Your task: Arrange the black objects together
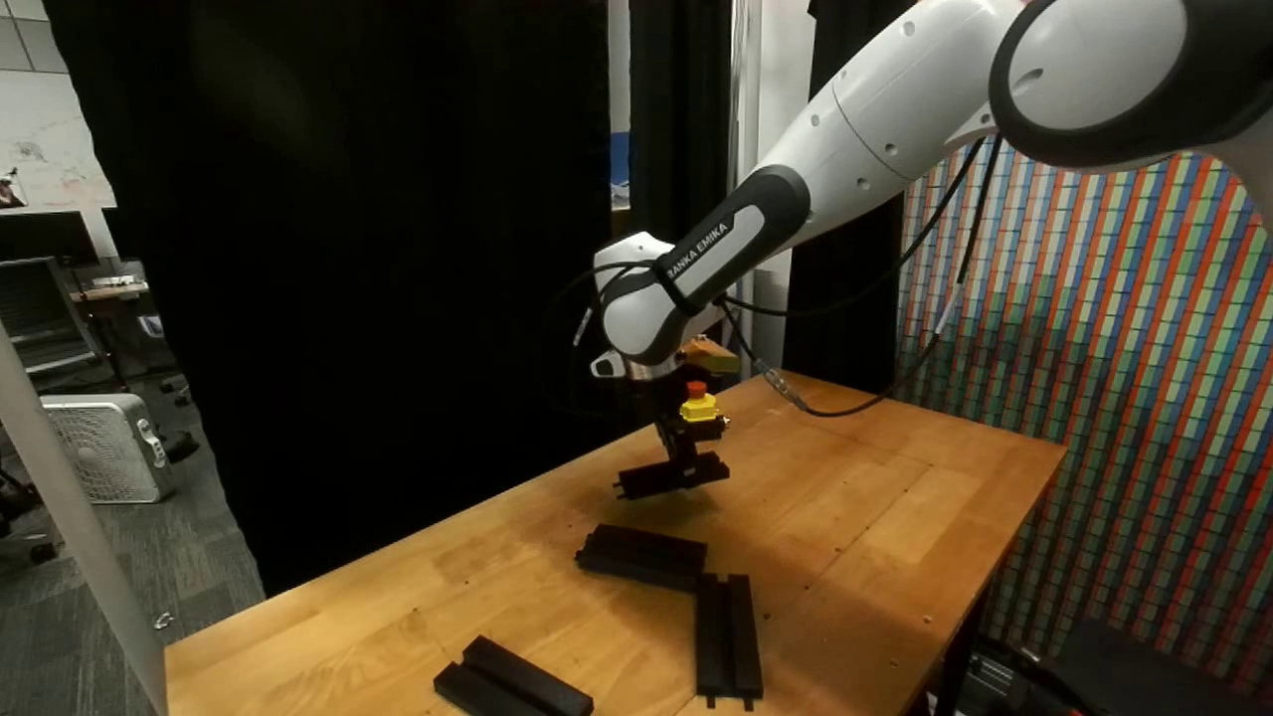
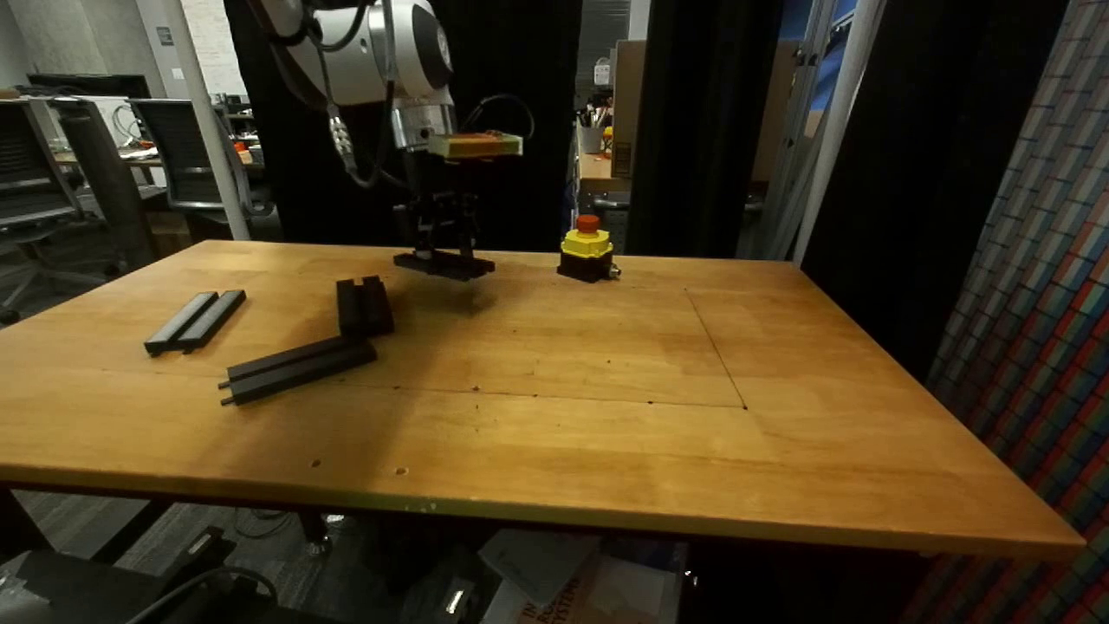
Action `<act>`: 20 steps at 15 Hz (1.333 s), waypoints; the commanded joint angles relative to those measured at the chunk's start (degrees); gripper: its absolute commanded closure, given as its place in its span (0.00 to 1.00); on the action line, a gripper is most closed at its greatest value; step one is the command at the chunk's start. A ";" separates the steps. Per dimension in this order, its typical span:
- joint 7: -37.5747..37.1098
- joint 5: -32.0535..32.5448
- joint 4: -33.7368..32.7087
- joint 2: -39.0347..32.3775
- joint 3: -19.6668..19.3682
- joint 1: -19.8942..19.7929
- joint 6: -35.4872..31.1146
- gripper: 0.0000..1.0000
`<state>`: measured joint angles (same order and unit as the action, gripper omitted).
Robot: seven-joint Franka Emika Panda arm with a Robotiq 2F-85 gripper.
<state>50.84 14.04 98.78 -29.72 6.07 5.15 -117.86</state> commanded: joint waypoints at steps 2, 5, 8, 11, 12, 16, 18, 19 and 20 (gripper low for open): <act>-14.95 -3.94 2.53 5.79 1.86 2.32 4.26 0.55; -26.00 -4.72 5.01 8.43 2.82 3.63 3.14 0.55; -35.39 -5.11 6.74 9.96 3.09 4.52 2.32 0.55; -41.60 -5.33 8.70 10.98 3.08 5.15 1.65 0.55; -43.05 -5.36 9.41 11.06 3.12 5.31 1.27 0.55; -45.88 -5.76 12.67 11.93 3.61 5.65 -0.33 0.55; -46.76 -6.07 13.95 11.92 3.81 5.72 -1.30 0.55; -46.72 -6.57 14.60 11.98 4.02 5.59 -2.06 0.55; -46.34 -7.21 15.34 12.01 4.25 5.36 -3.42 0.55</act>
<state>4.98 9.35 110.69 -20.25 9.88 10.65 -118.08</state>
